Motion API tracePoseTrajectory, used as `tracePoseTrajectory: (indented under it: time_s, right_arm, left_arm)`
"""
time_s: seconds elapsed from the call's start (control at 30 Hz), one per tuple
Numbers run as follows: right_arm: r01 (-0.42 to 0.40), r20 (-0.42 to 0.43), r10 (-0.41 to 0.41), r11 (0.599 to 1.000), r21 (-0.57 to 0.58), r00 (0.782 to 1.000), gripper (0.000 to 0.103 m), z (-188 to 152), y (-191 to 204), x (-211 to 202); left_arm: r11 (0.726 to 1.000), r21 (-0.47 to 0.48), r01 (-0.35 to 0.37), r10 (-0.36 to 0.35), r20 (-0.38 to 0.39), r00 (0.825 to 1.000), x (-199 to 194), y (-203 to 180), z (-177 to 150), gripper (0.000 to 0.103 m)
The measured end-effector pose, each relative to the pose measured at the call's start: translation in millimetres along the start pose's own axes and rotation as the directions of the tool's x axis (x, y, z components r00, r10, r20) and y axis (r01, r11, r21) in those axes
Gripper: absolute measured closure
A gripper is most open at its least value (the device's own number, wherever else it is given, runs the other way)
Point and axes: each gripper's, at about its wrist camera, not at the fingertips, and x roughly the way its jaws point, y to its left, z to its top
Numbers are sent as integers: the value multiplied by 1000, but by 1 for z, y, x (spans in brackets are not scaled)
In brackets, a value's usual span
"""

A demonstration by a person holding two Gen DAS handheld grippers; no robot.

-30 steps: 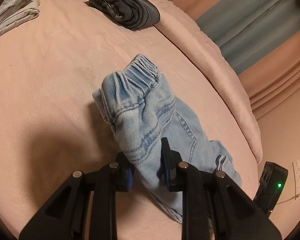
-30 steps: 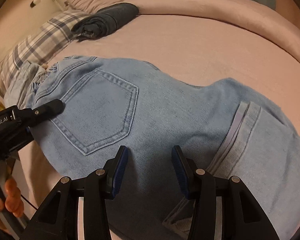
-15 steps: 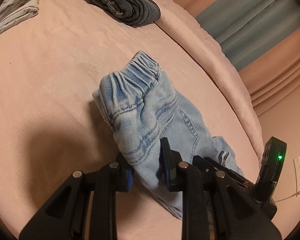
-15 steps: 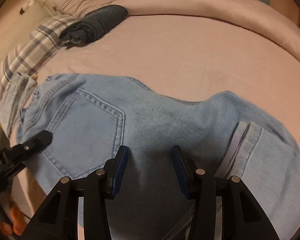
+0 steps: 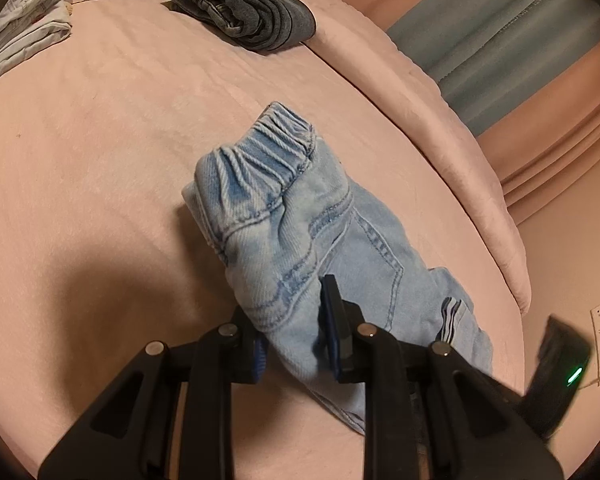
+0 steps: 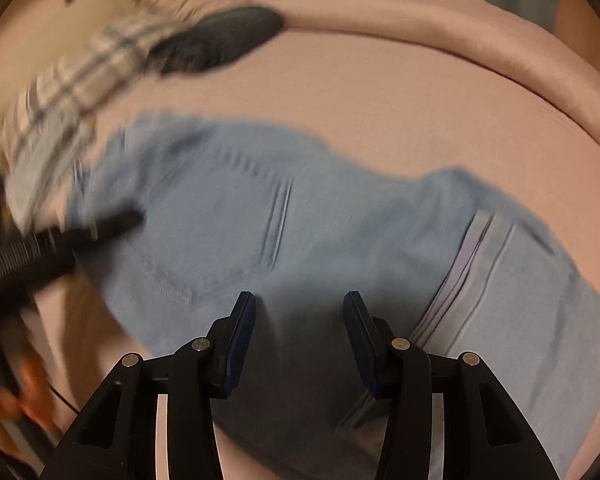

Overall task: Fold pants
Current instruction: 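Grasp the elastic waistband edge with the left tool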

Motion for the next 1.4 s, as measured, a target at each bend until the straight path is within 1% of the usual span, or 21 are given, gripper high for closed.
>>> tracePoseTrajectory:
  time_s: [0.07,0.1,0.17,0.23,0.27,0.37,0.43,0.5,0.57,0.63,0.67,0.73,0.8,0.87,0.93,1.0,1.03,1.1,1.23,1.33,1.4]
  right_arm:
    - [38,28,-36,998,-49,999,54,-5,6,8]
    - [35,35,-34,998,-48,999,54,-4,5,8]
    - [4,25,-4,1000,-6,1000,54,0,0,6]
    - [-19,18,19,1000,5,1000,54,3,-4,2]
    - [-34,29,33,999,9,999,54,4,-4,-3]
    - [-16,78,15,1000,15,997,54,6,-8,-16]
    - [-10,94,7,999,31,996,54,7,-9,-18]
    - [-9,66,6,999,43,998,54,3,-11,-9]
    - [-1,3,1,999,50,1000,54,-4,-14,13]
    - [28,29,-29,999,25,999,54,-7,-10,11]
    - [37,18,-38,999,17,999,54,-4,-7,10]
    - [20,-3,-20,999,27,1000,54,1,-8,6]
    - [10,29,-12,999,46,1000,54,9,-14,-2]
    - [41,59,-45,997,71,997,54,20,-20,-5]
    - [21,65,-28,994,104,997,54,31,-26,0]
    - [17,36,-22,990,141,999,54,38,-35,14]
    - [12,24,-15,989,146,1000,54,38,-36,21]
    - [1,30,-6,988,153,1000,54,37,-39,24]
    - [-38,38,32,980,195,999,54,34,-52,12]
    - [-73,63,63,979,188,996,54,26,-48,-4]
    - [-89,58,79,979,182,995,54,18,-45,-9]
  left_arm:
    - [1000,13,-13,13,5,1000,2,-3,-1,80]
    - [1000,16,-15,14,8,1000,2,-3,-2,80]
    - [1000,8,-9,9,4,1000,1,-2,-1,80]
    - [1000,9,-6,6,0,1000,2,-2,0,80]
    - [1000,11,-6,6,1,1000,2,-3,0,80]
    - [1000,12,-8,8,3,1000,2,-3,-1,80]
    - [1000,8,-5,5,0,1000,2,-3,-1,80]
    - [1000,7,-5,5,-1,1000,2,-4,-1,80]
    - [1000,11,-5,5,-7,1000,2,-5,-1,80]
    - [1000,27,-14,14,0,1000,1,-7,-2,80]
    - [999,30,-15,15,0,1000,1,-7,-2,80]
    - [1000,28,-12,12,-3,1000,1,-7,-1,80]
    - [999,30,-12,13,-4,1000,1,-7,-1,80]
    - [999,32,-17,17,-4,1000,1,-8,-1,80]
    - [999,34,-19,20,-6,1000,2,-8,-1,80]
    - [999,39,-20,20,-8,1000,2,-9,-1,80]
    - [999,46,-22,23,-9,1000,2,-10,-1,80]
    - [998,59,-29,30,-6,1000,2,-12,-1,80]
    - [998,58,-32,32,-12,999,4,-11,-1,80]
    - [998,58,-33,34,-14,999,5,-11,-1,80]
    - [998,61,-35,36,-12,999,5,-12,-1,80]
